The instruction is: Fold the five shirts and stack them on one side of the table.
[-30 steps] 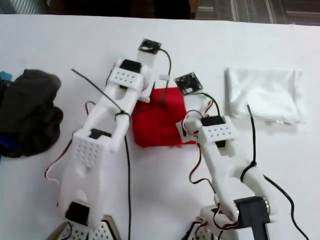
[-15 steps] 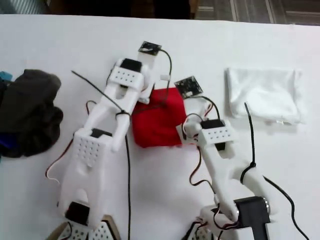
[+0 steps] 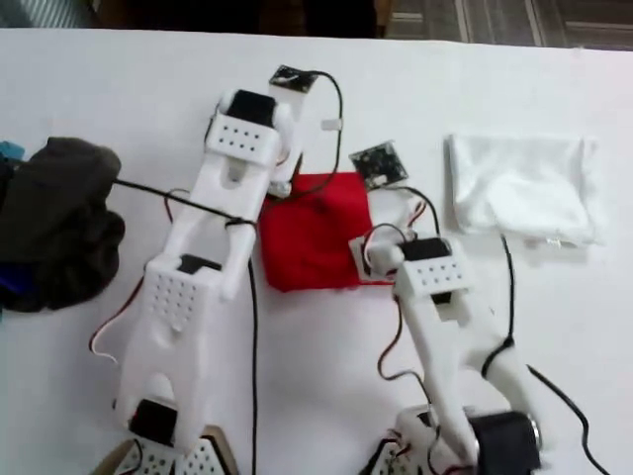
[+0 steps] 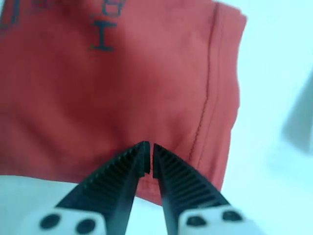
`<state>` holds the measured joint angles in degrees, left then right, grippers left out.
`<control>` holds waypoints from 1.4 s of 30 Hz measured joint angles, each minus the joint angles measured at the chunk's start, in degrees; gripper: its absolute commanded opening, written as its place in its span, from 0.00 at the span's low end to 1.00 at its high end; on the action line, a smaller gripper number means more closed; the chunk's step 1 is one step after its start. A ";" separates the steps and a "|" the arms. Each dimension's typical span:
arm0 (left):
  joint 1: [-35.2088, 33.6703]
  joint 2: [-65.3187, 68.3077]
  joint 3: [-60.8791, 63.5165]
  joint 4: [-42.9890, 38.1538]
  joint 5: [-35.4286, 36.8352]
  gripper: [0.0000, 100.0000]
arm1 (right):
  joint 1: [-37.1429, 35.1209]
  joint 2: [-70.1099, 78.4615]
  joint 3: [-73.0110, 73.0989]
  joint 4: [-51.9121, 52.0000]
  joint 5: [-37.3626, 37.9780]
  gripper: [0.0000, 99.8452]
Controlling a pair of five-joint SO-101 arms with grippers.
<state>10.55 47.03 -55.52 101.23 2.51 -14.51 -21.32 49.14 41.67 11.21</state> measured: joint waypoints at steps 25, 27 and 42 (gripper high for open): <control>7.12 -45.36 63.47 -23.91 0.35 0.03 | 10.55 31.65 -55.82 26.29 -5.80 0.02; 7.12 -48.79 70.51 -29.36 0.35 0.03 | 9.41 37.71 -61.01 29.01 -5.98 0.02; 7.12 -53.45 97.76 -51.69 -1.58 0.03 | 3.78 65.23 -77.63 33.05 -5.98 0.02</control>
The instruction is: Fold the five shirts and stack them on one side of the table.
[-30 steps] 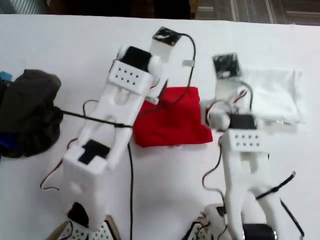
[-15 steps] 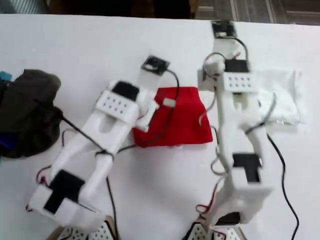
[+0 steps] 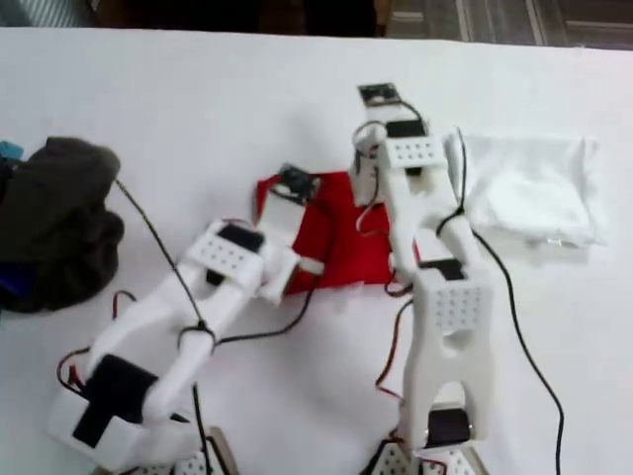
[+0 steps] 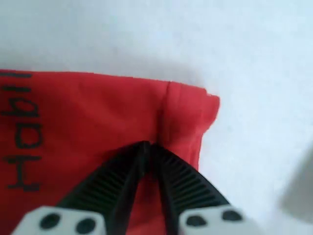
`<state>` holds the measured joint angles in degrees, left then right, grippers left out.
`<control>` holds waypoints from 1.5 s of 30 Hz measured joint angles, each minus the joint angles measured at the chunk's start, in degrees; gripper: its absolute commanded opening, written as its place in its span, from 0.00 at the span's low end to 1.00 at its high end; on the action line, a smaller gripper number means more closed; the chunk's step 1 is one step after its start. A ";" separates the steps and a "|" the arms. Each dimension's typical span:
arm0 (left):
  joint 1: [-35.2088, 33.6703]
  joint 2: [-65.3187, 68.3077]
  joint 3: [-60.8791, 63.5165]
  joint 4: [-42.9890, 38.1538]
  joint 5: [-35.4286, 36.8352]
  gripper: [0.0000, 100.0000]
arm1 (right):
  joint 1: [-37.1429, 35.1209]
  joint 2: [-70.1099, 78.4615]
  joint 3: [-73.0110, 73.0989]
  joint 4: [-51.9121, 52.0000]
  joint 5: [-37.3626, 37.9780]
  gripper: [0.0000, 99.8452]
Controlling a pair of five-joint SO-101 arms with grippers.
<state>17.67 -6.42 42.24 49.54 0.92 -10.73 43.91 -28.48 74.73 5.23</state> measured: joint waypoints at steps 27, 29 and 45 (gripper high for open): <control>3.87 -7.03 0.70 1.58 -1.93 0.03 | 1.14 5.36 -29.36 18.02 -1.85 0.02; 3.87 -5.54 3.87 -2.02 -1.93 0.03 | 1.14 5.36 -30.42 19.08 -2.11 0.02; -6.86 -5.45 5.80 -3.08 -4.31 0.03 | 5.36 3.34 -30.68 24.53 -2.20 0.02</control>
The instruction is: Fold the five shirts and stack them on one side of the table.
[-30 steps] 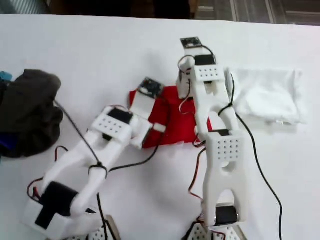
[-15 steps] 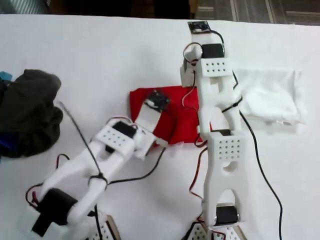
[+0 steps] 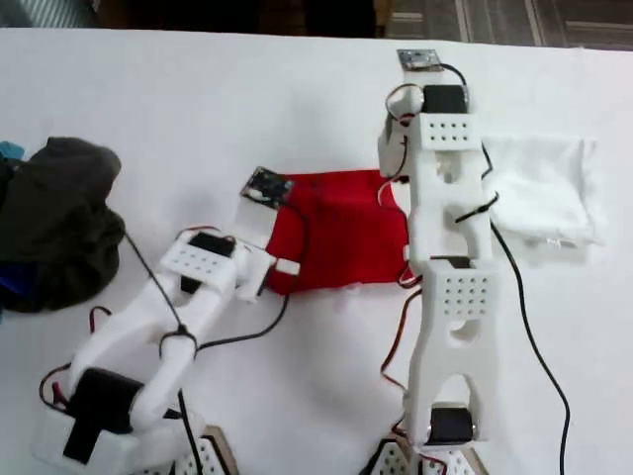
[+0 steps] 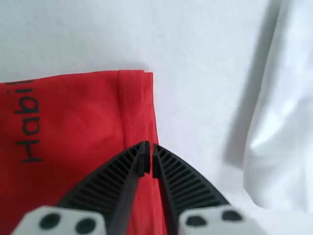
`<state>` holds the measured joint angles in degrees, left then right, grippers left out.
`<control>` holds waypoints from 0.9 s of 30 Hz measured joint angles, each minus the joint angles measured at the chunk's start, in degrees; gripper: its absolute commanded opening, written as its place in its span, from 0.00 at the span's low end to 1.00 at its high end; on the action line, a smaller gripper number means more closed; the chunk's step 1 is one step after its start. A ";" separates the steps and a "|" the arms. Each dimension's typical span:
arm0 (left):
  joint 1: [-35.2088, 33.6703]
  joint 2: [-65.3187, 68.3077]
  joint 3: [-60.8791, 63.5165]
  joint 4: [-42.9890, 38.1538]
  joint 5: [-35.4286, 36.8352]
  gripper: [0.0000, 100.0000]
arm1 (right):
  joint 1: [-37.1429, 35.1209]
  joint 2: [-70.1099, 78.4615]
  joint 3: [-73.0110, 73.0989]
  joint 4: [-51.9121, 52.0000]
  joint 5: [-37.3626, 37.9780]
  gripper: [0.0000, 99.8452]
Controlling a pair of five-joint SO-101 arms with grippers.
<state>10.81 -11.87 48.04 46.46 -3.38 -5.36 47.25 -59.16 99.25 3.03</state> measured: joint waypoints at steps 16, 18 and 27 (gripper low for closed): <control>-21.45 -21.27 12.92 -0.88 -9.14 0.03 | -1.49 -30.95 29.27 -4.31 3.08 0.02; -24.26 -21.27 16.53 -4.04 -9.41 0.03 | -1.49 -33.23 37.36 -10.55 3.43 0.02; -27.34 -21.89 22.77 -9.49 -9.49 0.03 | -4.66 -33.58 64.00 -32.09 10.46 0.02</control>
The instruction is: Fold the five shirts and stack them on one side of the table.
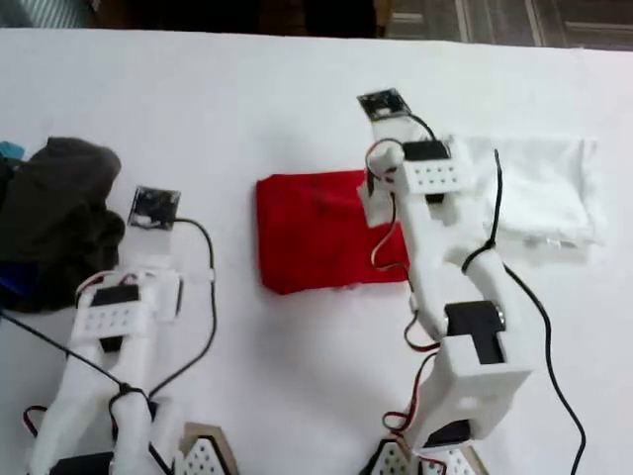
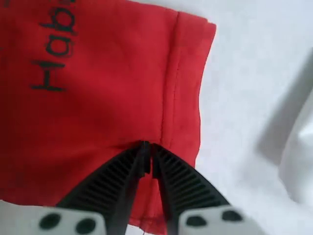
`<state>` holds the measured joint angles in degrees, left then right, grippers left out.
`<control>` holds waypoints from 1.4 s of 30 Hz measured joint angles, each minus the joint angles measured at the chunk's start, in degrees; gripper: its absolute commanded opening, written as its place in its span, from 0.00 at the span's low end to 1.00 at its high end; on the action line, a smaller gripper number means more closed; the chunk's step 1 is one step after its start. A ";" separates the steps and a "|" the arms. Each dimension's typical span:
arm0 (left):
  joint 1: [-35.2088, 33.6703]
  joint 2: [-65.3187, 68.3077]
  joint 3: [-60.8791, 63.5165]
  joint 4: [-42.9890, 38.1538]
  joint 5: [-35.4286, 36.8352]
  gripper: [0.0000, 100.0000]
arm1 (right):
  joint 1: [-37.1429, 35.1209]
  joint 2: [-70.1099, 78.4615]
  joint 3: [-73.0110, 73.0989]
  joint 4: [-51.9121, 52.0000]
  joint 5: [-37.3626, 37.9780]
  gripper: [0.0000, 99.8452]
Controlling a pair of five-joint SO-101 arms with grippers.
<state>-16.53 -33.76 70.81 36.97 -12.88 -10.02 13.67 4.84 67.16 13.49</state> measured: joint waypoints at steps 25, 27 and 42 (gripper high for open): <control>-0.26 0.00 0.44 -1.58 0.00 0.03 | -0.09 -3.43 -6.15 9.05 1.05 0.18; -0.26 0.00 0.44 -1.58 0.00 0.03 | -0.09 -3.43 -6.15 9.41 1.05 0.18; -0.09 0.00 0.44 -1.58 0.00 0.03 | 0.09 6.77 -6.15 7.56 -5.71 0.30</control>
<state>-16.62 -33.76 71.25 35.38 -12.88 -9.93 20.44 -1.32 74.73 7.78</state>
